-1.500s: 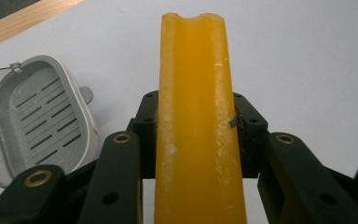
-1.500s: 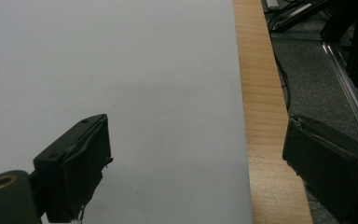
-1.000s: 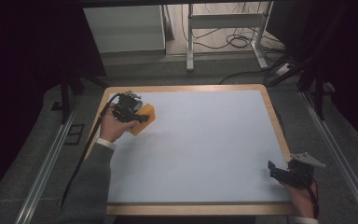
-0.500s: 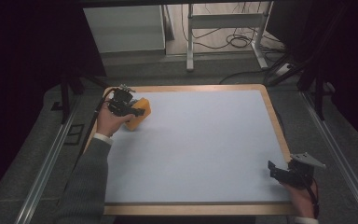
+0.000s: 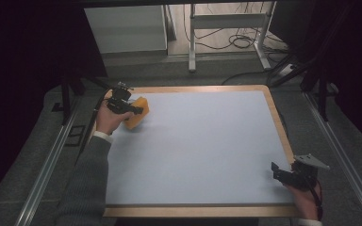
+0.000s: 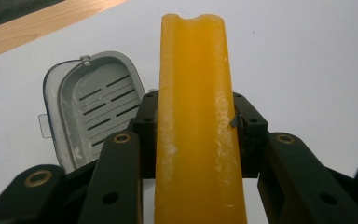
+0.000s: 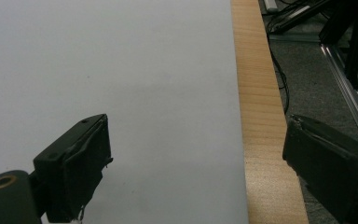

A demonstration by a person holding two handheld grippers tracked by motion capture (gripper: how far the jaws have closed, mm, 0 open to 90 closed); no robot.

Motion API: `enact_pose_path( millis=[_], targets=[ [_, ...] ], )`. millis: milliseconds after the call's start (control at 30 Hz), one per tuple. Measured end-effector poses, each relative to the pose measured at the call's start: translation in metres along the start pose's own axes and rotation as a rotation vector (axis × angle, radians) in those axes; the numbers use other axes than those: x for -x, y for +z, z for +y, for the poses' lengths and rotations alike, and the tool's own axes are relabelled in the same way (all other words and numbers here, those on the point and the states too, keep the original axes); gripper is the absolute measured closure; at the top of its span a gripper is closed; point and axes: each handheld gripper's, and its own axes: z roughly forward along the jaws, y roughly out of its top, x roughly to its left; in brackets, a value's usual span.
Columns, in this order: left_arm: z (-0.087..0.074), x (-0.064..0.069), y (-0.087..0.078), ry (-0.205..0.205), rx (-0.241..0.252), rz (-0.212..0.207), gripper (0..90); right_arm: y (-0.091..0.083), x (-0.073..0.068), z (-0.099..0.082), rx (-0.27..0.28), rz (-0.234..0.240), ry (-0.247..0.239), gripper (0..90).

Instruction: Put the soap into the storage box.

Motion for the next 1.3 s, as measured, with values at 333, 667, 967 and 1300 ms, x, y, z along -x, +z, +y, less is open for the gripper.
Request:
enact_pose_path(
  millis=[333,667,967,1300],
  targets=[
    [0.003,-0.014,0.005,-0.050,0.020,0.015,61.2,-0.001,0.001,0.000,0.000,-0.002,0.001,7.8],
    [0.005,-0.023,0.010,-0.084,0.050,0.045,61.2,0.000,0.001,0.000,0.000,-0.005,0.001,7.8],
    [0.007,-0.031,0.020,-0.126,0.057,0.054,61.2,0.001,0.001,-0.001,-0.004,-0.007,0.000,7.8],
    [0.006,-0.041,0.026,-0.169,0.051,0.079,61.2,0.001,0.001,-0.001,-0.007,-0.009,-0.003,7.8]
  ],
)
